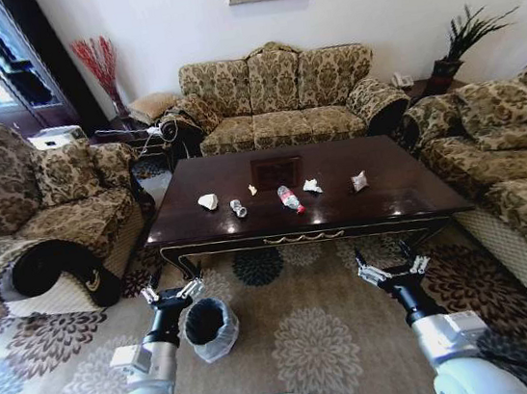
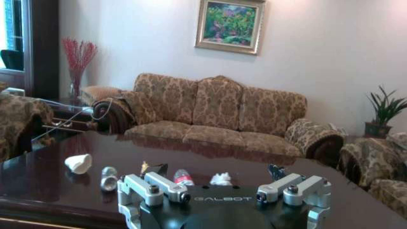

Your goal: Move to the front of the table and place the trash on the table into the trash bin.

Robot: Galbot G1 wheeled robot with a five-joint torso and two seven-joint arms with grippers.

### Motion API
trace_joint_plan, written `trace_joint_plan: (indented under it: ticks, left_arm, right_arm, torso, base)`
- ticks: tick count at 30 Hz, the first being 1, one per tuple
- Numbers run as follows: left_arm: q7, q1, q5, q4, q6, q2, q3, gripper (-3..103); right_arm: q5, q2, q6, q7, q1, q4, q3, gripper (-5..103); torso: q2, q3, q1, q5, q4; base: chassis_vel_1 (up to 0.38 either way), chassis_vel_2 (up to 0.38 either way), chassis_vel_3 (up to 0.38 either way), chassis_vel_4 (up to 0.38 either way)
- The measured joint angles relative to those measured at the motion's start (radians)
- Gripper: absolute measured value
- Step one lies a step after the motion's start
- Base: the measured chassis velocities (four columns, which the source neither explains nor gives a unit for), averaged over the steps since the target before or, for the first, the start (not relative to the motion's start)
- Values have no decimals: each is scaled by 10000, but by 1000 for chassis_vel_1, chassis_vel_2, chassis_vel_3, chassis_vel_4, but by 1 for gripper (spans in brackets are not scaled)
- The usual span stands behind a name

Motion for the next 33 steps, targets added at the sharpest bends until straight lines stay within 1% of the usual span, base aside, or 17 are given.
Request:
trace_joint_plan:
  ticks: [6, 8, 10, 11, 16, 18, 19, 21, 22, 24, 25, 27, 28, 30, 31, 32, 33]
  left_arm:
    - [0, 44, -22, -1, -91, -6, -47, 100]
    - [0, 45, -29, -1, -102, -10, -50, 100]
    - [-8, 29, -42, 26, -104, -14, -54, 100]
    - [-27, -7, -44, 108, -104, -12, -54, 100]
    - [-89, -129, -42, 596, -58, 8, -8, 100]
    - [-118, -309, -1, 1336, -82, 10, 72, 100]
    - [-118, -309, -1, 1336, -82, 10, 72, 100]
    - [-106, -623, 145, 2572, -321, -81, 157, 100]
    - [-106, -623, 145, 2572, -321, -81, 157, 100]
    - [-27, -1012, 176, 3616, -534, -51, 253, 100]
    - [-27, -1012, 176, 3616, -534, -51, 253, 100]
    - [77, -1614, 114, 4578, -477, 121, 425, 100]
    - [77, -1614, 114, 4578, -477, 121, 425, 100]
    - [113, -2168, 93, 5303, -294, 222, 618, 100]
    - [113, -2168, 93, 5303, -294, 222, 618, 100]
    - [128, -2539, 234, 5981, -330, 260, 727, 100]
    - [137, -2807, 331, 6547, -430, 291, 803, 100]
  right_arm:
    - [-103, -3, -47, 38, 11, 63, -115, 100]
    - [-137, -2, -53, 48, 12, 75, -158, 100]
    - [-135, 0, -4, 71, 38, 75, -240, 100]
    - [-99, 0, 64, 130, 70, 52, -274, 100]
    - [65, -41, 88, 293, 155, -17, -273, 100]
    - [211, -124, 42, 336, 180, -34, -140, 100]
    - [211, -124, 42, 336, 180, -34, -140, 100]
    - [440, -240, -66, 355, 198, -27, 101, 100]
    - [440, -240, -66, 355, 198, -27, 101, 100]
    - [660, -357, -183, 377, 222, -19, 354, 100]
    - [660, -357, -183, 377, 222, -19, 354, 100]
    - [827, -439, -240, 407, 229, -33, 639, 100]
    - [827, -439, -240, 407, 229, -33, 639, 100]
    - [908, -410, -242, 431, 213, -102, 876, 100]
    - [908, -410, -242, 431, 213, -102, 876, 100]
    - [923, -337, -209, 440, 173, -148, 998, 100]
    - [925, -261, -163, 441, 123, -174, 1098, 100]
  torso:
    - [0, -1, -1, -6, 0]
    - [0, -1, 0, -5, 0]
    - [0, 1, 1, 4, 2]
    - [0, 0, 0, -2, 1]
    - [1, -1, -1, -5, 0]
    - [0, -1, 0, -7, 3]
    - [0, -1, 0, -7, 3]
    - [0, 0, 0, -1, 2]
    - [0, 0, 0, -1, 2]
    - [0, 0, 0, 6, 2]
    - [0, 0, 0, 6, 2]
    - [0, 0, 0, 4, -1]
    - [0, 0, 0, 4, -1]
    - [0, 1, 0, 6, 0]
    - [0, 1, 0, 6, 0]
    - [0, 0, 0, -4, 0]
    - [0, 0, 0, -5, 0]
  base:
    - [256, 247, -253, -227]
    - [285, 326, -302, -291]
    - [294, 301, -306, -287]
    - [270, 275, -301, -265]
    - [213, 204, -222, -204]
    - [127, 71, -76, -68]
    - [89, 71, -76, -33]
    - [0, 0, 0, 0]
    - [0, 0, 0, 0]
    - [-66, -54, 43, 34]
    - [-81, -75, 43, 29]
    - [-57, -41, 23, 31]
    - [-57, -17, 24, 32]
    - [0, 0, 0, 0]
    - [0, 0, 0, 0]
    - [0, 0, 0, 0]
    - [0, 0, 0, 0]
